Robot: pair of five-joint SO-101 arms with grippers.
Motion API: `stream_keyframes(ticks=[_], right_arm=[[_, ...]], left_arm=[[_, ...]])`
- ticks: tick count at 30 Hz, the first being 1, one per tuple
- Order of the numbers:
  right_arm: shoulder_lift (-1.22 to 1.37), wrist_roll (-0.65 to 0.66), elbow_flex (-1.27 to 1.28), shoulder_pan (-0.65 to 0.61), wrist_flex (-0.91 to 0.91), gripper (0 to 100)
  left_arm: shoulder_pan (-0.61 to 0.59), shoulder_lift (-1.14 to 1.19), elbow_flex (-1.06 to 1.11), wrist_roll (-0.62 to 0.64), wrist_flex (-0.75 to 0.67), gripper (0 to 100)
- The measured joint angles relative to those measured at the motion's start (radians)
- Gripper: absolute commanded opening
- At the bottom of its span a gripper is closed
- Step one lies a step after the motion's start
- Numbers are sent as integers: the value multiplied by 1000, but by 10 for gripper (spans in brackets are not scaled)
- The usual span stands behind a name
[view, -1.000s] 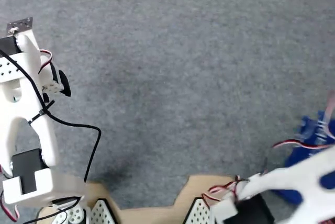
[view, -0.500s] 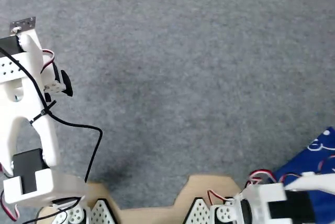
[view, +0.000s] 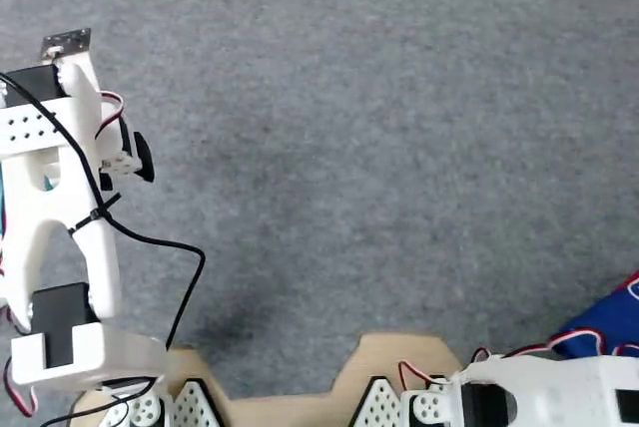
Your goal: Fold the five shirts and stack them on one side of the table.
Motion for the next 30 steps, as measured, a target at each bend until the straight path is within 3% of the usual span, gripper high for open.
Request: stream_keyframes(ticks=[3,8,11,22,26,30], right_arm=[[29,0,-40,0,28,21],[49,0,-71,0,55,143],[51,0,-80,2,58,169],[51,14,-256,-46,279,158],[51,14,-359,-126,414,87],[40,14,-381,-258,439,34]], left_arm=[[8,0,0,0,0,203],[9,0,0,8,0,203],[9,0,0,69,0,203],[23,0,0,91,0,203],[15,0,0,37,0,203],[-84,0,-18,-43,0,203]])
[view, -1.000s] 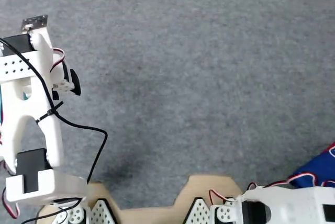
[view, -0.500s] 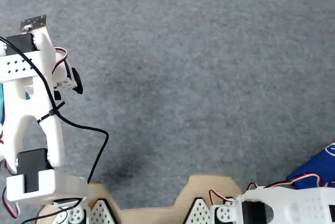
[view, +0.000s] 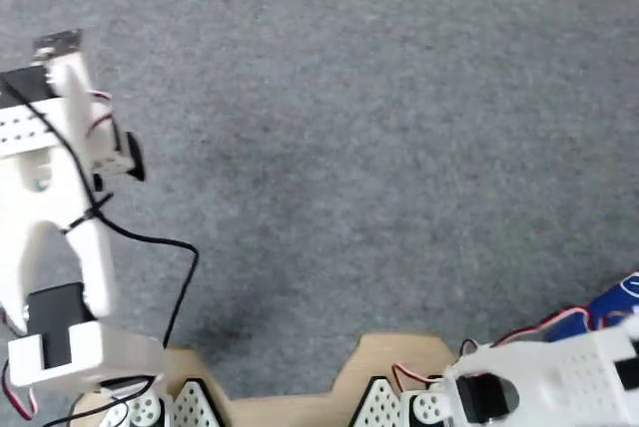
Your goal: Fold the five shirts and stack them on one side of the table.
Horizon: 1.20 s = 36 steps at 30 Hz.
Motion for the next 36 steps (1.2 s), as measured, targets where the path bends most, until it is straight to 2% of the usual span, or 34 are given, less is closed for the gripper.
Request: stream_keyframes(ticks=[4,9,15,18,21,24,27,36], right_arm=[[-109,-14,97,-152,2,33],[-334,-63,374,-407,2,34],[-608,-192,706,-850,2,34],[-620,-278,767,-1091,2,34],[-557,-377,755,-1250,2,34],[-454,-440,697,-1318,2,34],[-373,-446,635,-1369,2,34],[-325,-434,621,-1428,2,34]], left_arm=[[-173,0,-43,-94,0,203],[-430,0,-84,-259,0,206],[-724,0,-164,-433,0,208],[-825,0,-209,-497,-32,209],[-902,0,-227,-542,-126,213],[-964,38,-226,-589,-252,256],[-979,152,-218,-612,-354,266],[-954,628,-273,-620,-471,255]])
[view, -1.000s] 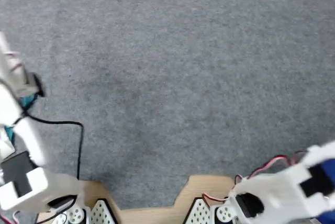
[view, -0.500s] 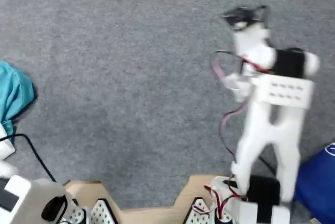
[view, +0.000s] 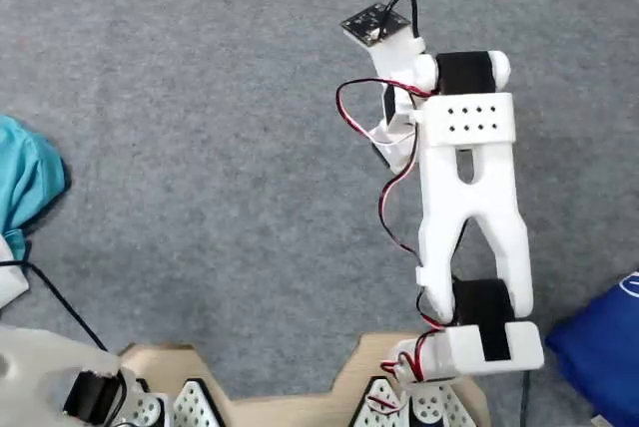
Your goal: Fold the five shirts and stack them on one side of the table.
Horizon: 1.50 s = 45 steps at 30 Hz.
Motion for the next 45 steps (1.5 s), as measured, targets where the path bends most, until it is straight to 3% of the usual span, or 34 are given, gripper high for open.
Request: stream_keyframes(ticks=[8,20,29,34,39,45], right_arm=[[0,0,0,2,0,34],[0,0,0,2,0,34],[0,0,35,2,0,34],[0,0,35,2,0,34],[0,0,35,2,0,34],[0,3,35,141,0,34]], left_arm=[[44,169,-192,-2,89,16],[163,181,-621,143,446,22],[259,160,-815,354,471,18],[413,-11,-816,466,471,18],[644,-196,-792,508,471,18],[979,-379,-486,512,471,18]])
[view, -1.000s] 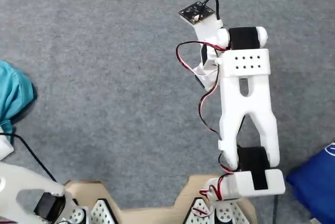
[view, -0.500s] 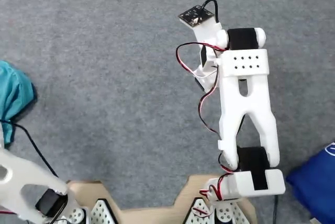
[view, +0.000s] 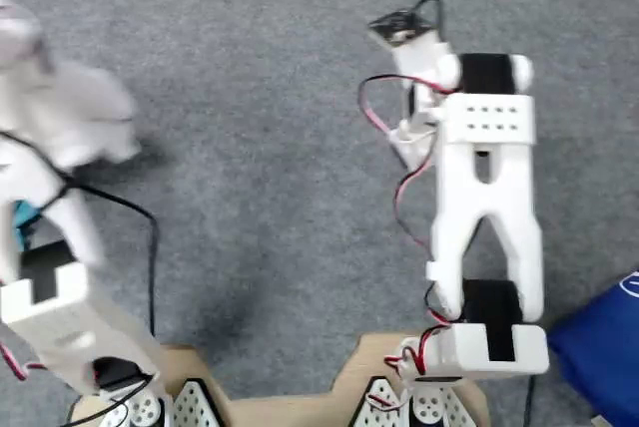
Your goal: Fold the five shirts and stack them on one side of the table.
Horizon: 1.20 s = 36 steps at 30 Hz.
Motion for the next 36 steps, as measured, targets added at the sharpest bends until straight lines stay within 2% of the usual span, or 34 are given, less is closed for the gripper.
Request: stream_keyframes(ticks=[10,19,22,25,27,31,34,36], right_arm=[[0,127,89,232,0,34],[0,190,95,330,0,34],[0,206,95,334,0,34],[0,209,95,334,0,34],[2,209,95,334,0,34],[6,209,89,308,0,34],[6,209,51,229,0,34],[6,209,17,155,0,34]], left_arm=[[572,-219,655,0,0,18],[1060,-385,872,3,0,22],[1151,-451,891,15,0,116],[1120,-509,891,91,0,288],[1037,-548,891,149,0,343],[796,-603,890,233,0,345],[605,-634,879,226,0,345],[451,-651,865,176,0,345]])
